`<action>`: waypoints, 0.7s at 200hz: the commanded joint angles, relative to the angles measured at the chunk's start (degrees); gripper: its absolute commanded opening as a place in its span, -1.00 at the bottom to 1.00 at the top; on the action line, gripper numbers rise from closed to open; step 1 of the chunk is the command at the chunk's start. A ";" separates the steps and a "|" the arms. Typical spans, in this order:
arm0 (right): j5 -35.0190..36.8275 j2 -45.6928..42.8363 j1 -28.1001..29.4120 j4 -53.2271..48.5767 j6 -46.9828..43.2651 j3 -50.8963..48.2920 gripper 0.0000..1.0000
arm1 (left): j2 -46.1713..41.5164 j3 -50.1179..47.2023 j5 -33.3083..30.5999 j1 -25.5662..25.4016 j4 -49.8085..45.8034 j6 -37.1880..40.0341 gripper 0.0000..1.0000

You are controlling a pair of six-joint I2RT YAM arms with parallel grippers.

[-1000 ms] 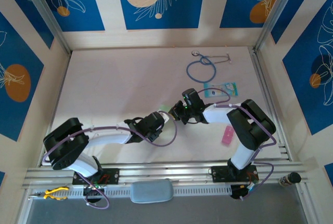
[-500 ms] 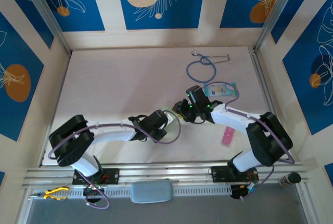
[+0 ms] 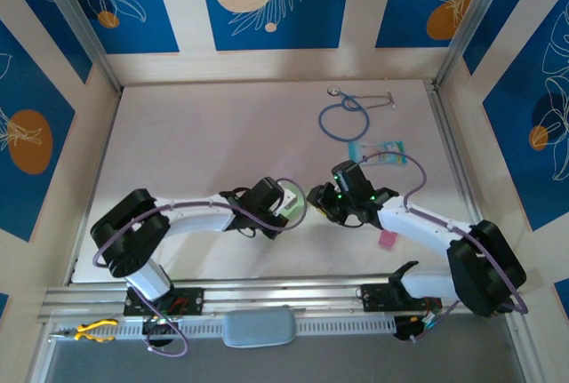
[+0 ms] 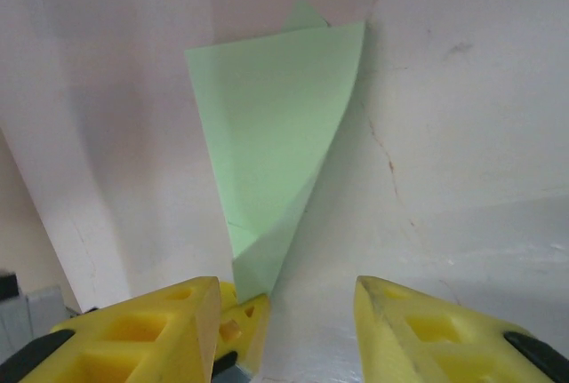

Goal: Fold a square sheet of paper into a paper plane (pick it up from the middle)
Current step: Fold the wing for the fifth time at the center of the table.

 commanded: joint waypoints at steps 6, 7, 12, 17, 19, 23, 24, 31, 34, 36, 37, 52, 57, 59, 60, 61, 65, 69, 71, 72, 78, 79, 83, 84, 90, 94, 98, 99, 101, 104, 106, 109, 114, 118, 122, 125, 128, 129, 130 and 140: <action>-0.23 -1.87 -0.07 1.22 -0.06 -2.23 -0.14 | 1.30 0.74 7.51 2.11 3.17 -4.06 -0.89; -0.30 -1.92 -0.09 1.30 -0.06 -2.25 -0.14 | 1.33 0.70 7.74 2.21 3.26 -4.09 -0.89; -0.67 -1.82 -0.05 1.55 -0.19 -2.42 -0.14 | 1.51 0.71 8.71 2.66 3.55 -4.46 -0.89; -1.10 -1.64 -0.11 1.86 -0.39 -2.64 -0.15 | 1.76 0.89 9.75 3.09 3.73 -4.99 -0.88; -1.32 -1.58 -0.12 2.06 -0.47 -2.65 -0.15 | 1.92 0.91 10.12 3.27 3.82 -5.16 -0.88; -1.63 -1.38 -0.12 2.45 -0.63 -2.79 -0.15 | 2.14 1.00 10.93 3.63 4.11 -5.64 -0.88; -1.75 -1.32 -0.07 2.49 -0.70 -2.84 -0.15 | 2.19 1.00 11.11 3.76 4.17 -5.71 -0.88; -2.28 -0.86 -0.11 2.95 -0.68 -2.94 -0.16 | 2.61 1.01 12.69 4.24 4.82 -6.31 -0.88; -2.46 -0.61 -0.12 3.11 -0.68 -2.95 -0.16 | 2.77 1.01 13.27 4.43 5.24 -6.63 -0.88; -2.58 -0.42 -0.05 3.10 -0.59 -2.92 -0.16 | 2.81 0.94 13.73 4.60 5.40 -6.83 -0.88; -2.61 -0.31 -0.08 3.17 -0.55 -2.91 -0.16 | 2.83 0.93 13.96 4.64 5.56 -6.92 -0.88; -3.48 0.85 -0.07 4.44 -0.59 -3.02 -0.17 | 3.41 0.50 16.42 5.29 7.60 -8.33 -0.88; -3.69 1.19 -0.10 4.84 -0.59 -3.05 -0.17 | 3.59 0.30 17.08 5.58 8.24 -8.75 -0.88; -3.85 1.37 -0.11 4.93 -0.63 -3.01 -0.17 | 3.68 0.30 17.32 5.63 8.46 -8.94 -0.87; -3.91 1.46 -0.11 4.96 -0.61 -3.04 -0.18 | 3.66 0.26 17.47 5.68 8.68 -9.03 -0.87; -3.94 1.55 -0.11 5.07 -0.64 -3.05 -0.18 | 3.70 0.19 17.59 5.75 8.78 -9.12 -0.87; -4.23 1.84 -0.12 5.40 -0.68 -2.97 -0.18 | 3.86 0.06 18.06 5.92 9.29 -9.47 -0.87; -4.37 2.16 -0.12 5.61 -0.80 -2.89 -0.19 | 3.99 -0.11 18.54 6.10 9.90 -9.89 -0.88; -4.46 2.27 -0.09 5.72 -0.84 -2.86 -0.19 | 4.00 -0.22 18.76 6.27 10.06 -10.02 -0.88; -4.52 2.40 -0.10 5.80 -0.85 -2.88 -0.19 | 4.00 -0.31 18.85 6.31 10.22 -10.10 -0.88; -4.81 2.81 -0.12 6.12 -1.02 -2.71 -0.20 | 4.21 -0.46 19.44 6.58 11.06 -10.91 -0.88; -4.83 2.93 -0.12 6.13 -1.02 -2.71 -0.20 | 4.23 -0.52 19.50 6.69 11.16 -11.03 -0.88; -4.97 3.24 -0.12 6.26 -1.11 -2.56 -0.21 | 4.33 -0.64 19.84 6.93 11.60 -11.53 -0.88; -5.00 3.36 -0.12 6.29 -1.11 -2.59 -0.21 | 4.38 -0.65 19.88 6.95 11.65 -11.64 -0.87; -5.21 3.85 -0.12 6.53 -1.12 -2.43 -0.23 | 4.45 -0.92 20.27 7.24 12.48 -12.24 -0.88; -5.34 4.16 -0.10 6.69 -1.12 -2.36 -0.23 | 4.55 -1.22 20.47 7.51 12.96 -12.67 -0.88; -5.51 4.47 -0.10 6.96 -1.12 -2.38 -0.24 | 4.54 -1.47 20.52 7.64 13.72 -13.14 -0.88; -5.58 4.63 -0.09 7.00 -1.12 -2.36 -0.24 | 4.53 -1.55 20.48 7.70 13.90 -13.19 -0.88; -5.65 4.67 -0.10 7.14 -1.12 -2.36 -0.24 | 4.57 -1.72 20.52 7.83 14.25 -13.50 -0.88; -5.78 4.90 -0.08 7.38 -1.04 -2.34 -0.25 | 4.56 -2.00 20.59 7.92 14.82 -14.02 -0.88; -5.80 4.98 -0.10 7.42 -1.03 -2.30 -0.25 | 4.58 -2.21 20.54 8.04 15.20 -14.21 -0.89; -5.96 5.28 -0.07 7.65 -0.95 -2.30 -0.25 | 4.54 -2.52 20.65 8.09 15.82 -14.51 -0.89; -6.02 5.54 -0.03 7.89 -0.87 -2.24 -0.25 | 4.61 -3.06 20.55 8.26 16.79 -15.31 -0.89; -6.07 5.74 0.02 8.04 -0.78 -2.23 -0.25 | 4.54 -3.37 20.22 8.22 17.31 -15.92 -0.89; -6.12 6.05 -0.02 8.24 -0.77 -2.26 -0.26 | 4.45 -3.79 19.71 8.35 17.68 -16.45 -0.89; -6.20 6.16 -0.03 8.31 -0.68 -2.17 -0.26 | 4.44 -4.09 19.45 8.37 17.98 -16.83 -0.89; -6.31 6.29 -0.01 8.38 -0.68 -2.12 -0.26 | 4.38 -4.35 19.21 8.37 18.32 -17.11 -0.90; -6.28 6.38 -0.02 8.40 -0.68 -2.06 -0.26 | 4.32 -4.49 19.12 8.37 18.48 -17.25 -0.90; -6.35 6.43 -0.02 8.41 -0.63 -2.03 -0.26 | 4.29 -4.60 19.03 8.37 18.61 -17.36 -0.90; -6.41 6.94 0.04 8.51 -0.68 -1.86 -0.27 | 4.07 -5.67 18.13 8.37 19.90 -18.58 -0.90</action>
